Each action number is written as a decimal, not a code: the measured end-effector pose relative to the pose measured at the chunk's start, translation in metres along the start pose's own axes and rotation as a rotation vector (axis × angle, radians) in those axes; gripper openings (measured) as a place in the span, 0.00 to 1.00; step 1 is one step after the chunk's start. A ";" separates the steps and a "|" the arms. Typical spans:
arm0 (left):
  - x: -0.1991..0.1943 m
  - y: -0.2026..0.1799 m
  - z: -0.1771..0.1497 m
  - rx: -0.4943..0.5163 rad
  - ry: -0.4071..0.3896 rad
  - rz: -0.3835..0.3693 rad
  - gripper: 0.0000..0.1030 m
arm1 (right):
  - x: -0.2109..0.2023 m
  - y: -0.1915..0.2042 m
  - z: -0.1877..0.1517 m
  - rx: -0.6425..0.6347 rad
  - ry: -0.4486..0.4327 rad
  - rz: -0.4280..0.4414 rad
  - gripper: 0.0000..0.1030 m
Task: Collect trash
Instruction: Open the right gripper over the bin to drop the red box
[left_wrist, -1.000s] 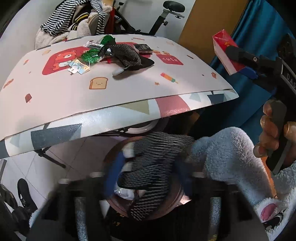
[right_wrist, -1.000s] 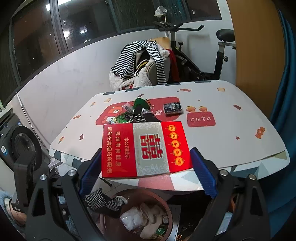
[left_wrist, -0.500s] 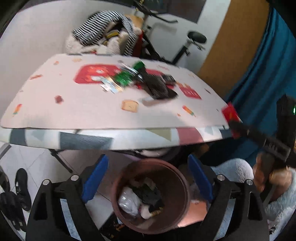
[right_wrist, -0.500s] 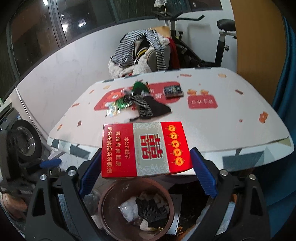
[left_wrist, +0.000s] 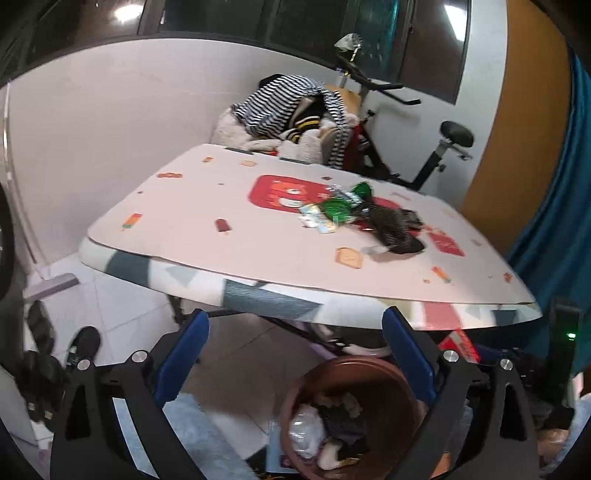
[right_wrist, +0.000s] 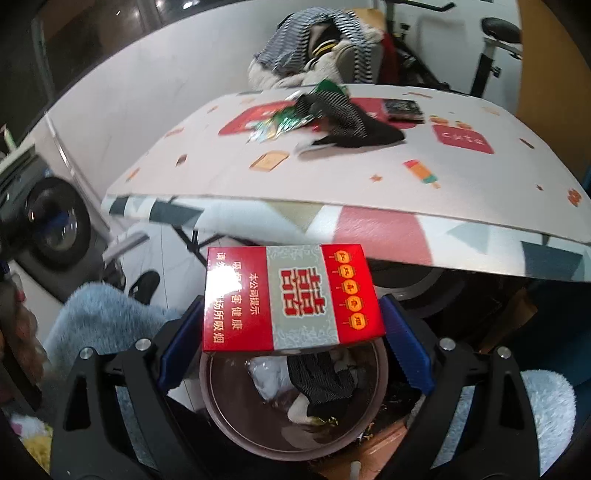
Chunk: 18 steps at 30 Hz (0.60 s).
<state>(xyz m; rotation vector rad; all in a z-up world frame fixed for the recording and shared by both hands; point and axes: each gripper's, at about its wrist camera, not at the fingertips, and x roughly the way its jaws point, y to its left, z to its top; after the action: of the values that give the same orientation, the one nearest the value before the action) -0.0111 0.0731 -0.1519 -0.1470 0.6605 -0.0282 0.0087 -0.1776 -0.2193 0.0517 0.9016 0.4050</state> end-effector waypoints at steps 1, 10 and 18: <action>0.002 0.002 0.000 -0.001 0.006 0.015 0.90 | 0.001 0.002 -0.001 -0.009 0.002 0.000 0.88; 0.006 0.008 -0.005 -0.029 0.025 0.025 0.90 | -0.001 -0.003 -0.001 0.034 -0.004 0.013 0.94; 0.012 0.012 -0.003 -0.050 0.040 0.028 0.90 | -0.004 -0.022 0.004 0.132 -0.025 -0.005 0.94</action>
<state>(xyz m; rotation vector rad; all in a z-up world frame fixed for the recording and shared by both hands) -0.0042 0.0840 -0.1633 -0.1859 0.7033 0.0129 0.0167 -0.1992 -0.2181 0.1754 0.9028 0.3388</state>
